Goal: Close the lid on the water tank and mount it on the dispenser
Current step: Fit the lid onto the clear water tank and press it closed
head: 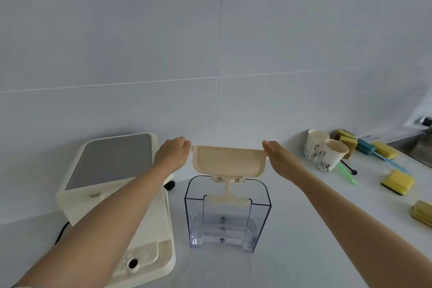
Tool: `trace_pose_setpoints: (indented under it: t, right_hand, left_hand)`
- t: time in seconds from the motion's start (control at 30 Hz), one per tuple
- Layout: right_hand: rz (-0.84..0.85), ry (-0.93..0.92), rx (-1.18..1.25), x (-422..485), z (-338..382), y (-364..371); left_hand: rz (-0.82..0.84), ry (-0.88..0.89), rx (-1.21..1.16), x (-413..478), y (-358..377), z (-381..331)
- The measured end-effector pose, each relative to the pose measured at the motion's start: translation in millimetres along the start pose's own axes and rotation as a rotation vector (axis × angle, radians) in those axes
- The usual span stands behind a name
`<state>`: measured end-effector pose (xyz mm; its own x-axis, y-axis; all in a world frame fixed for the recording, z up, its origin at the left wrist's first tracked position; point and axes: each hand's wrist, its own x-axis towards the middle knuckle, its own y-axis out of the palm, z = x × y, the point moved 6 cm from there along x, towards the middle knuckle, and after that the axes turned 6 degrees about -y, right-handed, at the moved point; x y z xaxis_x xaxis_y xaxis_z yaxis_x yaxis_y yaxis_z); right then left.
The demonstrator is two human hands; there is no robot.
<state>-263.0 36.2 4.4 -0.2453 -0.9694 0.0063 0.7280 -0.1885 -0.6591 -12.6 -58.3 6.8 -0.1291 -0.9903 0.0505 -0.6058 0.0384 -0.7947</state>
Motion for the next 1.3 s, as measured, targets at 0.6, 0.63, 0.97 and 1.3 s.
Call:
trace_pose_setpoints:
  t: [0.6,0.63,0.97,1.3]
  right_hand:
    - [-0.069,0.029,0.050,-1.7,-0.7,-1.1]
    - [-0.067,0.026,0.062,-3.9,0.5,-1.8]
    - [-0.051,0.028,0.156,-32.2,4.9,-4.2]
    - [-0.019,-0.023,-0.054,-60.8,1.0,6.2]
  left_hand:
    - [0.145,0.062,-0.019,-6.1,12.3,-18.4]
    - [0.150,0.068,-0.029,-7.5,10.8,-18.5]
    - [0.136,0.122,-0.051,-34.6,-2.7,-15.4]
    - [0.103,0.163,0.046,-61.7,2.3,0.3]
